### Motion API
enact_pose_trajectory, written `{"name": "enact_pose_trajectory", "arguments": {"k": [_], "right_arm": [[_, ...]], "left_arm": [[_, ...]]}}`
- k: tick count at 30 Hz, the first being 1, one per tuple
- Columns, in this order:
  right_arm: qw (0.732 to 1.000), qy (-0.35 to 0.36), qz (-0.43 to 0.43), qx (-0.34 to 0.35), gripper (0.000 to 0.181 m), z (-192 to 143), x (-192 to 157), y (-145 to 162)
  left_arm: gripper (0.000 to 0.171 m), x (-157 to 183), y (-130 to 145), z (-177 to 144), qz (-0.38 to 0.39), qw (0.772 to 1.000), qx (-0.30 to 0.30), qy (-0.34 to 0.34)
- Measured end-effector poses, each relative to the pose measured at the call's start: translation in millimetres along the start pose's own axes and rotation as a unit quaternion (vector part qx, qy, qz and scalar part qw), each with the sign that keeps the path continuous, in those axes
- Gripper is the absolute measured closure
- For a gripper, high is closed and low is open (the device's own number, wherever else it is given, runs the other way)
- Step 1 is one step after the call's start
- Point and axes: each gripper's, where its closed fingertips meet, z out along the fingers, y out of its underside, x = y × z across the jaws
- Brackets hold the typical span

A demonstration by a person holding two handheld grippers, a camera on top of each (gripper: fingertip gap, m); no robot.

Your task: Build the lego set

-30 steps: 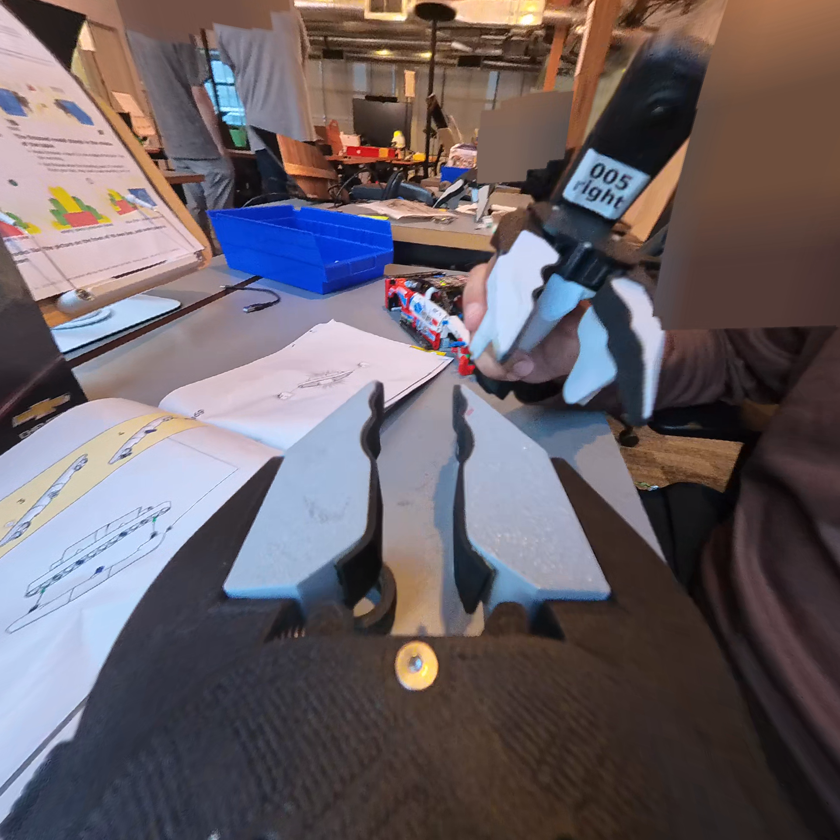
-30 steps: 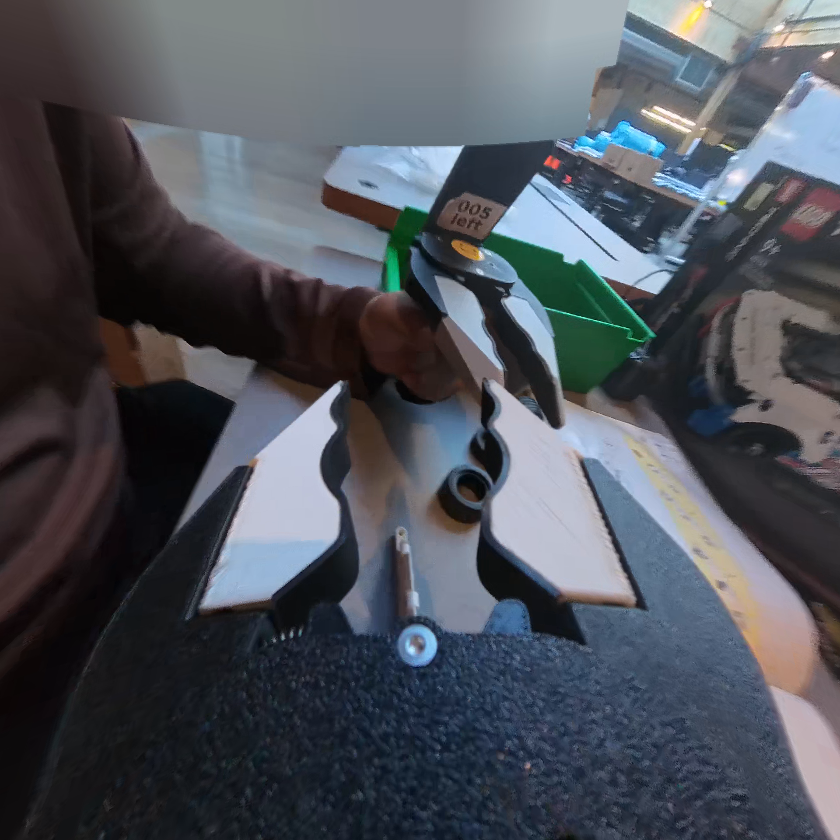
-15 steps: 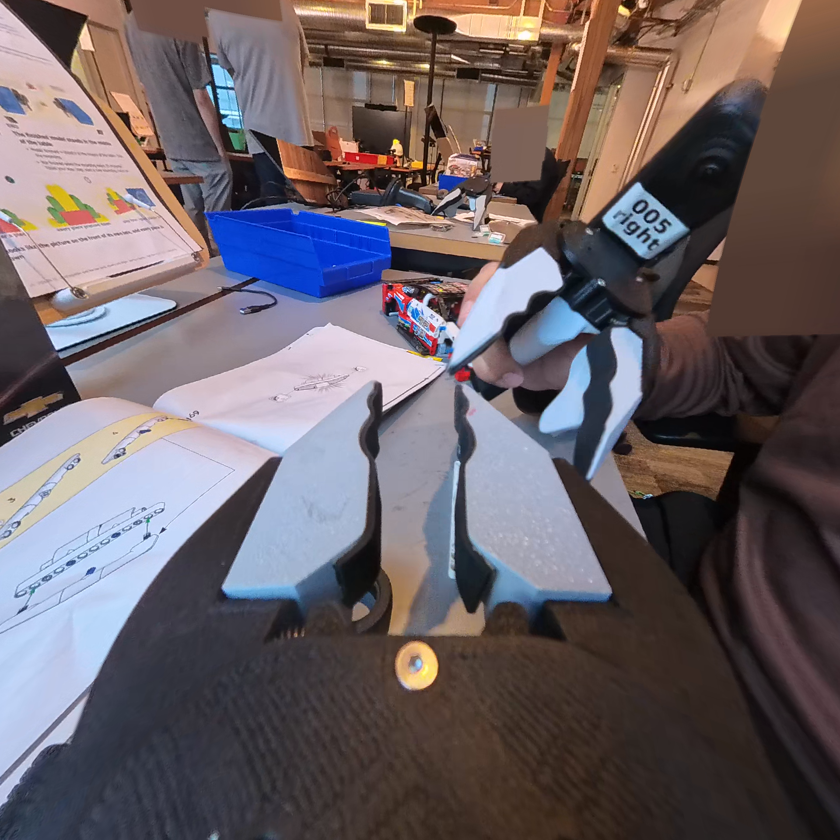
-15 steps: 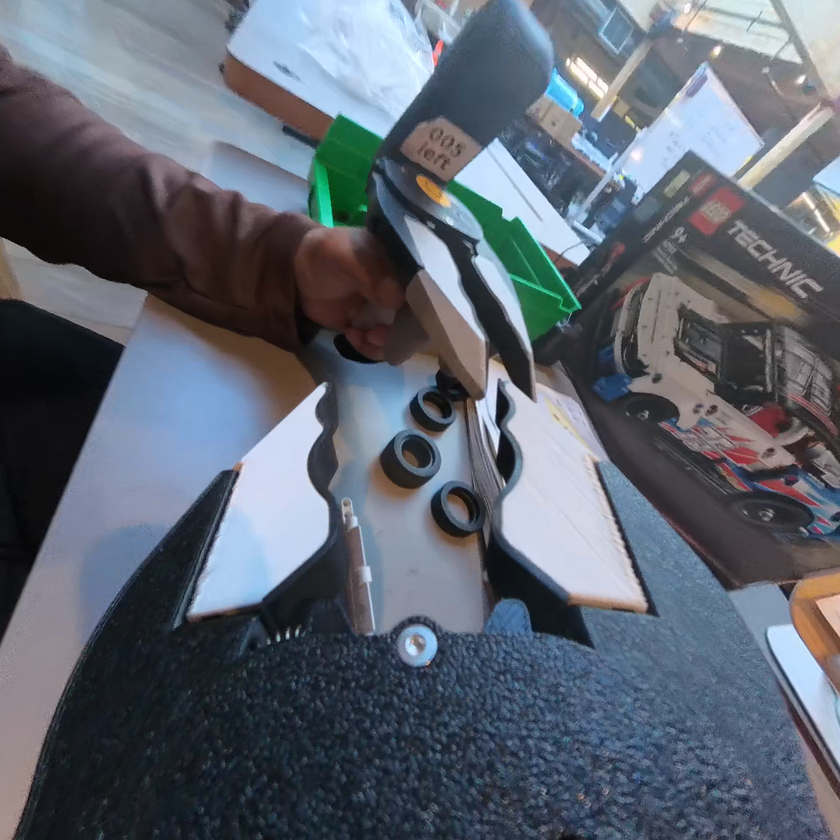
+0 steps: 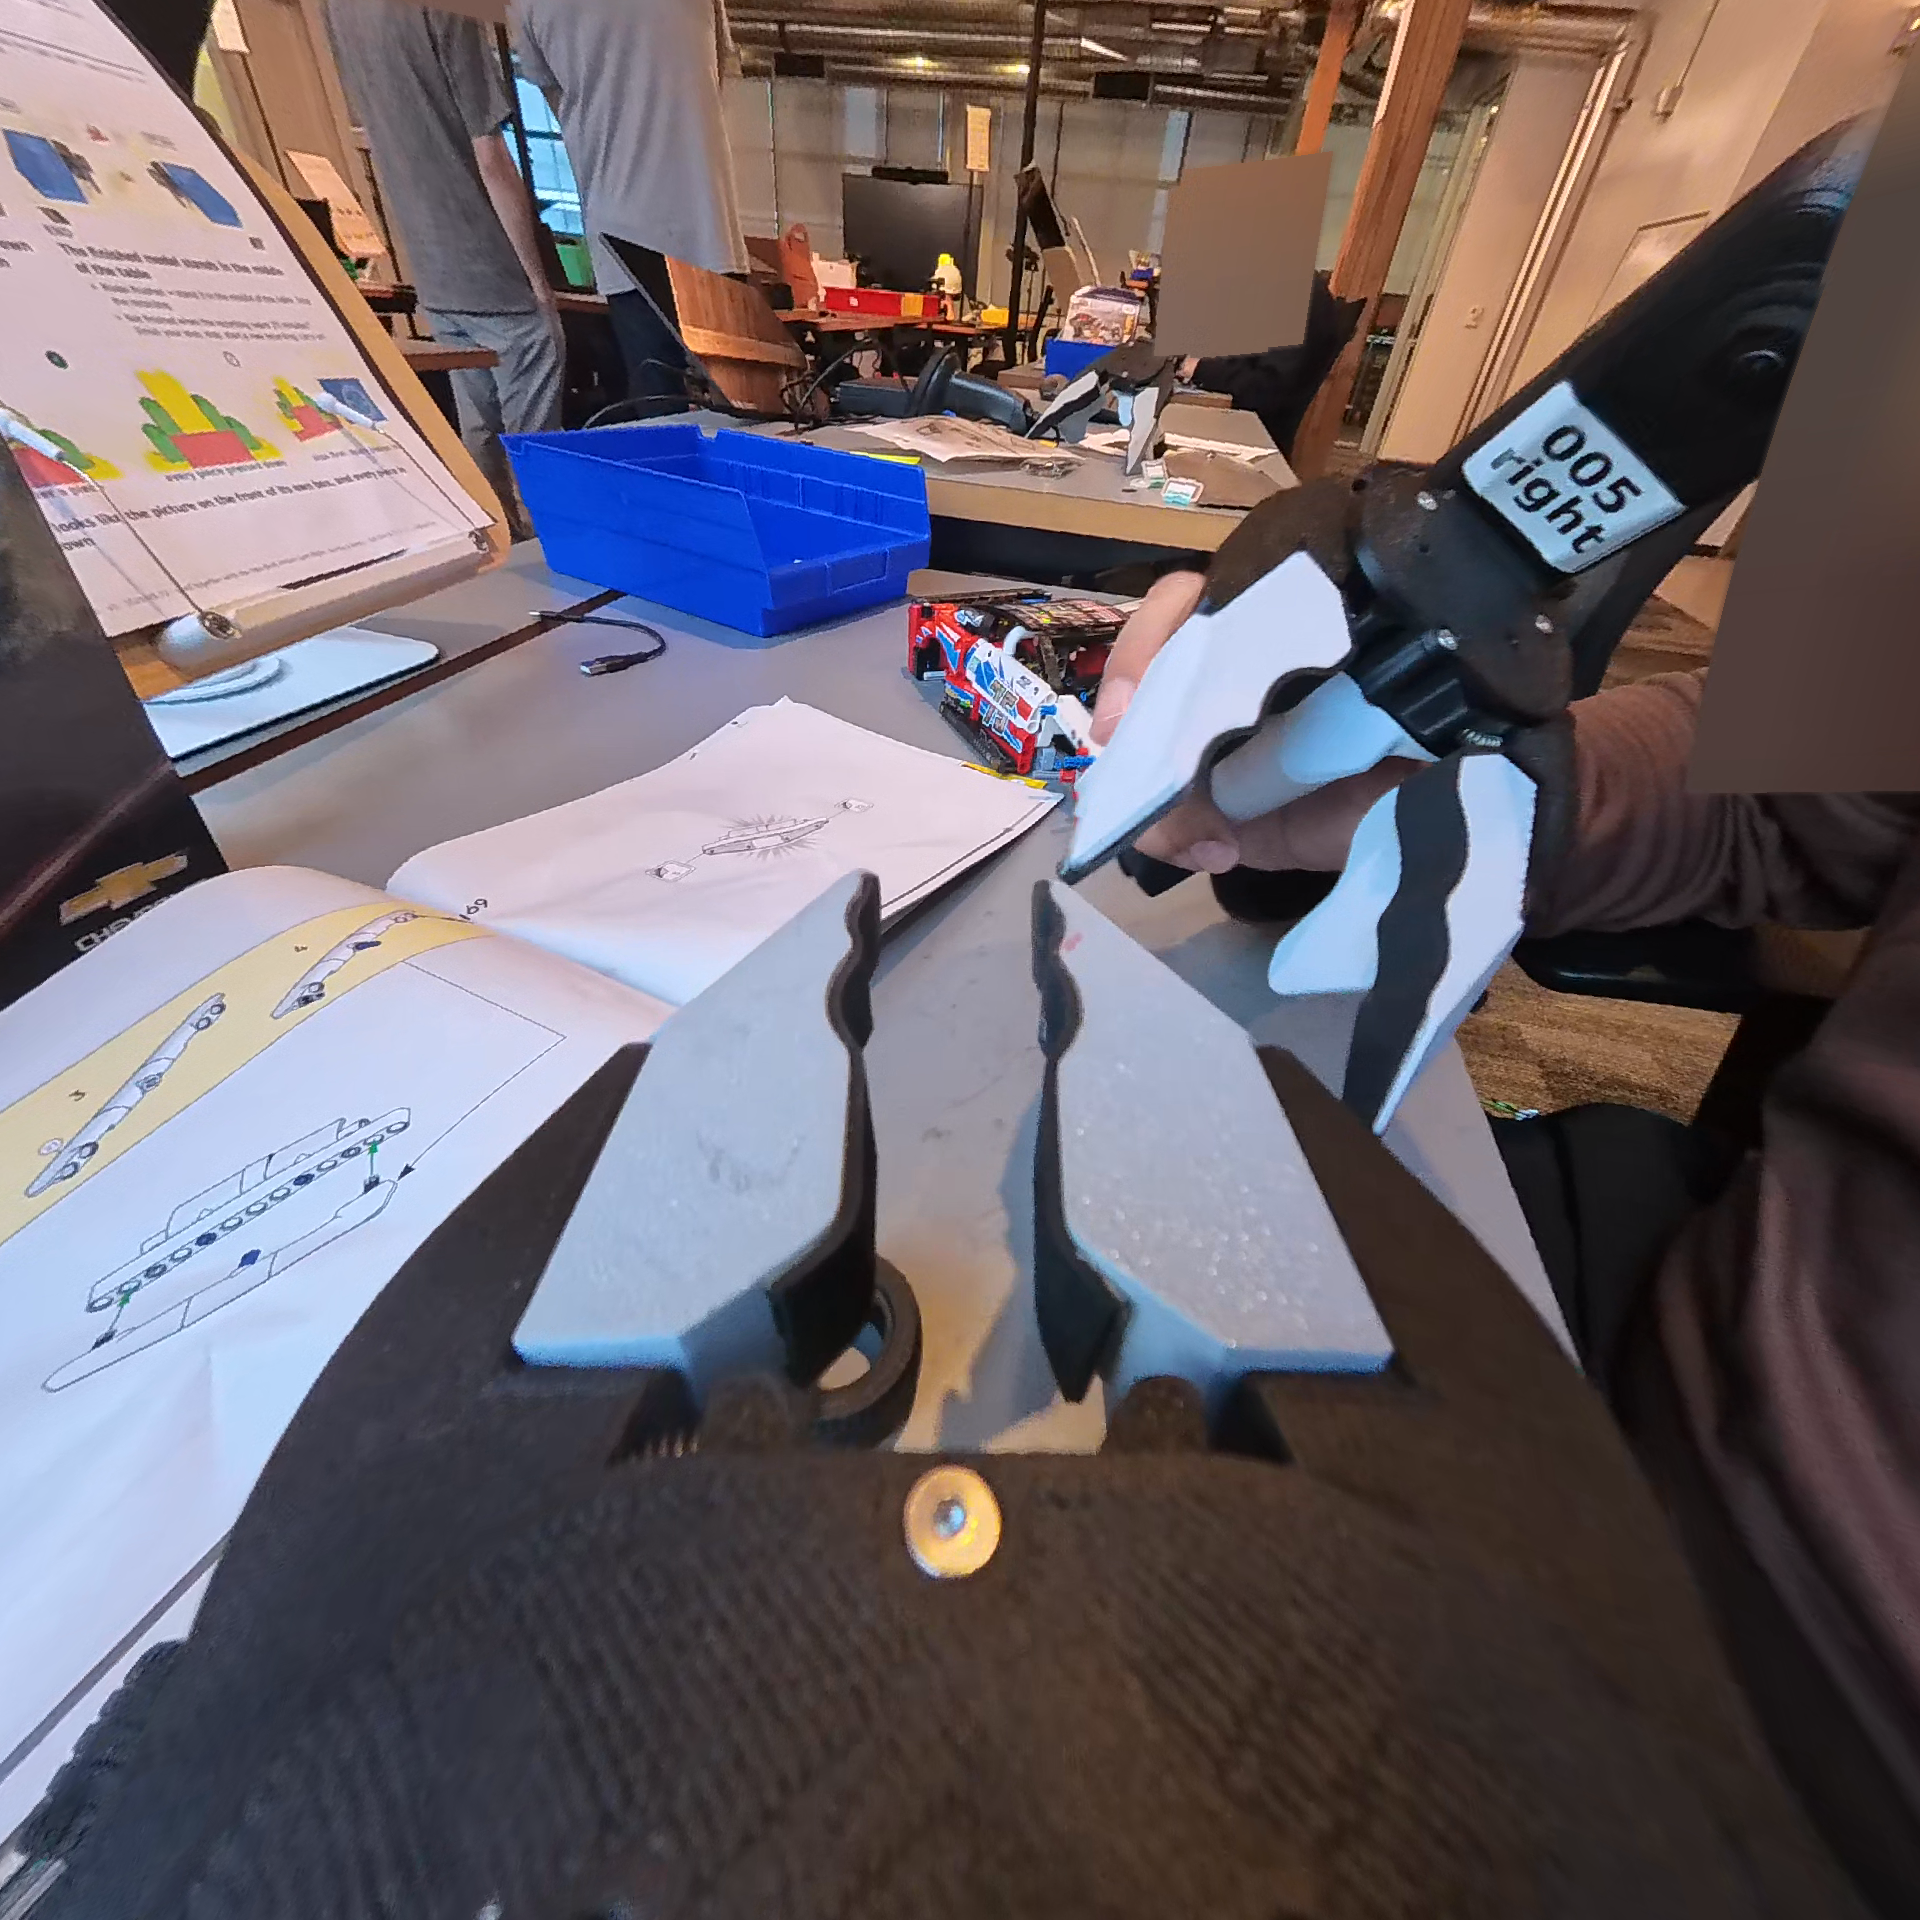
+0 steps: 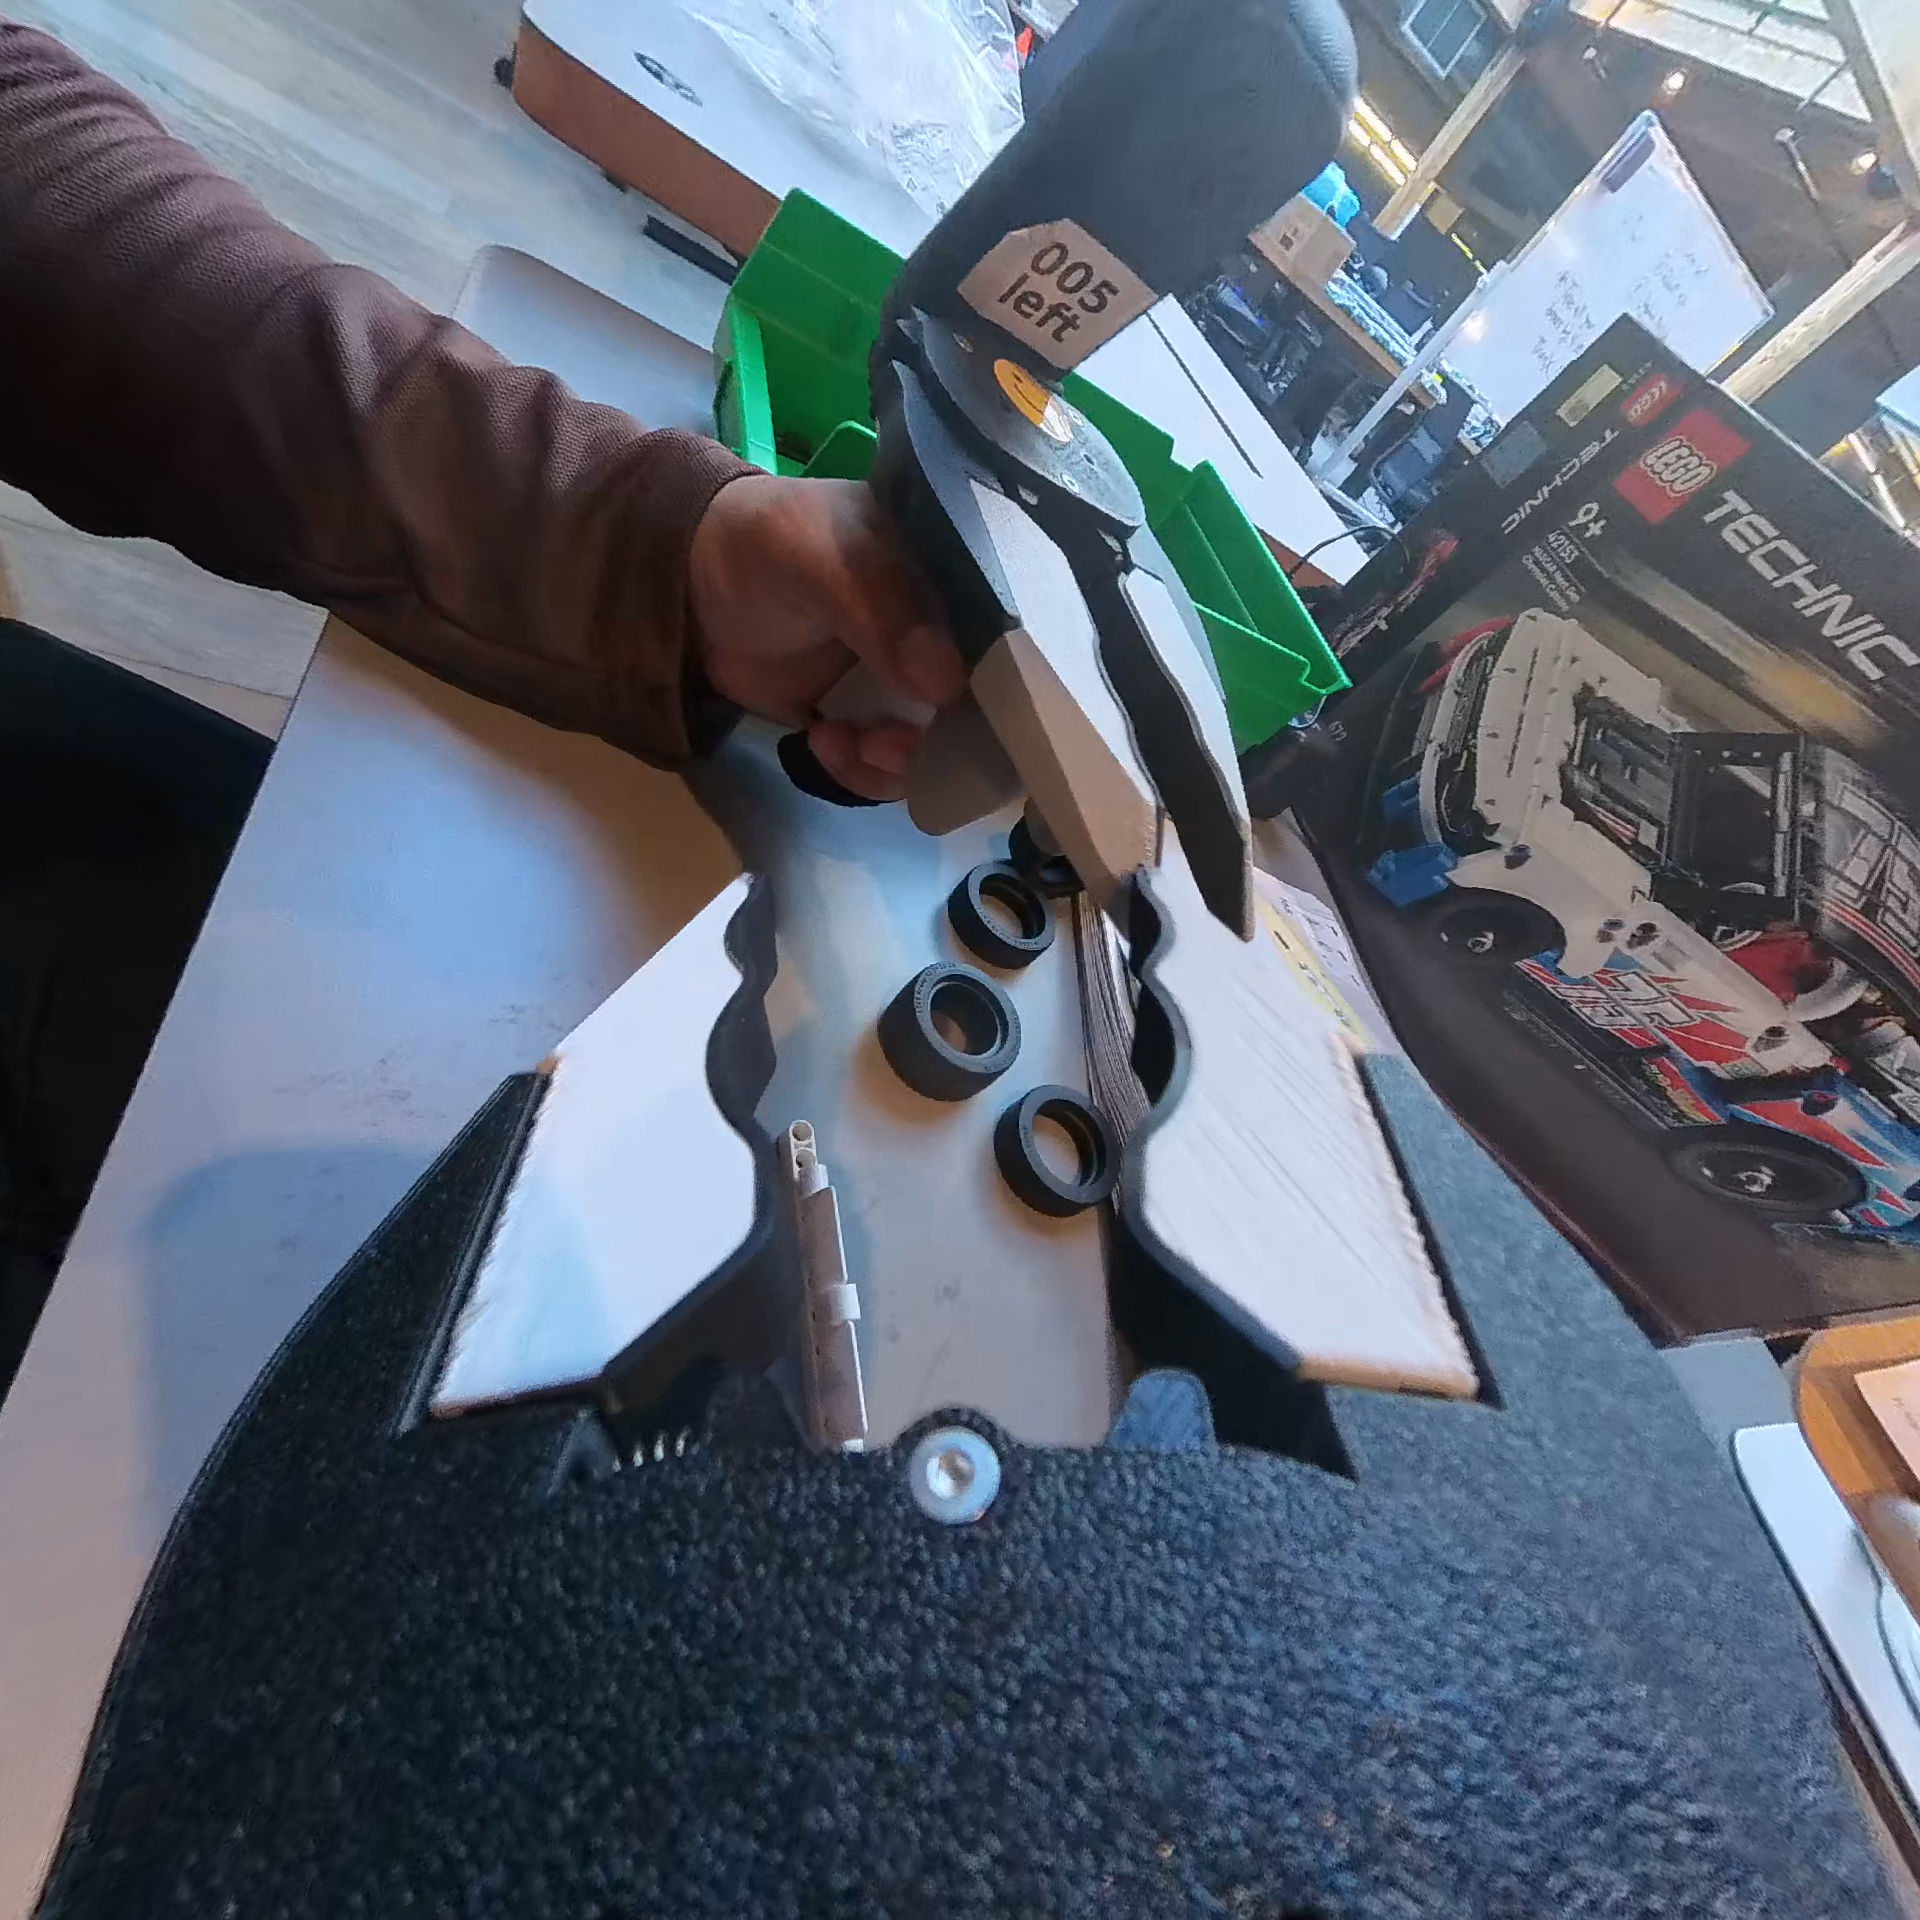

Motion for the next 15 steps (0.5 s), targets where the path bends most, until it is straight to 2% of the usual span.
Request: {"name": "enact_pose_trajectory", "arguments": {"k": [7, 10, 15], "right_arm": [[0.999, 0.002, -0.007, -0.031, 0.107, 5, -2, 11], [0.999, 0.007, -0.014, -0.049, 0.107, 7, -2, 19], [0.999, 0.017, -0.02, -0.045, 0.119, 6, 0, 22]], "left_arm": [[0.158, -2, 8, 4, 0.0, 1.0, -0.024, -0.01], [0.171, 2, 14, 7, 0.008, 0.999, -0.044, -0.009], [0.171, 5, 18, 8, 0.024, 0.998, -0.059, -0.007]]}}
